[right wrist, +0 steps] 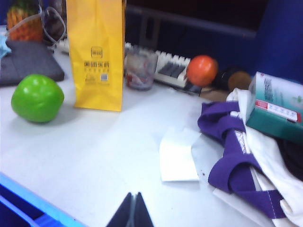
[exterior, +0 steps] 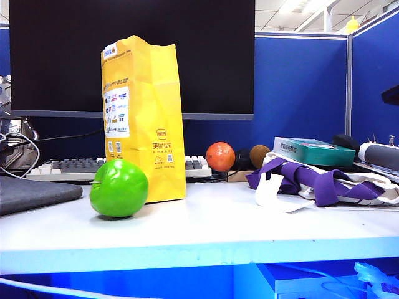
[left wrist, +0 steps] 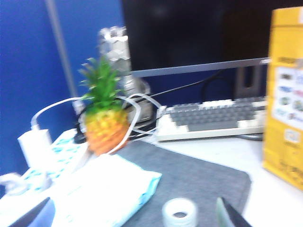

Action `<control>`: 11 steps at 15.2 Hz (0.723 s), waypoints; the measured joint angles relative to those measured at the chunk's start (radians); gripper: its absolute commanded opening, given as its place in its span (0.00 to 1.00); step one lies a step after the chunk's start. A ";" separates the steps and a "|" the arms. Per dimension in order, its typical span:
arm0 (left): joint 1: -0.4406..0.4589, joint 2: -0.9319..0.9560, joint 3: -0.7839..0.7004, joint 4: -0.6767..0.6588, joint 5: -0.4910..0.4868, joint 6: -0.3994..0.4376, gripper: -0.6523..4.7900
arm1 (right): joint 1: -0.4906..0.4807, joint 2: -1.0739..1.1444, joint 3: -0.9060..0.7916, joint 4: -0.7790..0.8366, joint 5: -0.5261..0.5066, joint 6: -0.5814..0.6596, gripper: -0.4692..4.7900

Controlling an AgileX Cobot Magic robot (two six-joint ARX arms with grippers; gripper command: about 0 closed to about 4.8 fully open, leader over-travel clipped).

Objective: Pick up the green apple and throw it into the yellow paper bag.

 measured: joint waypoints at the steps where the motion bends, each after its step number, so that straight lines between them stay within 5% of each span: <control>1: -0.018 0.000 -0.001 0.006 0.000 0.000 1.00 | 0.000 -0.003 0.000 -0.001 0.000 0.000 0.09; 11: -0.065 0.000 -0.094 0.055 0.011 0.000 1.00 | 0.000 -0.003 0.000 -0.003 0.000 0.000 0.09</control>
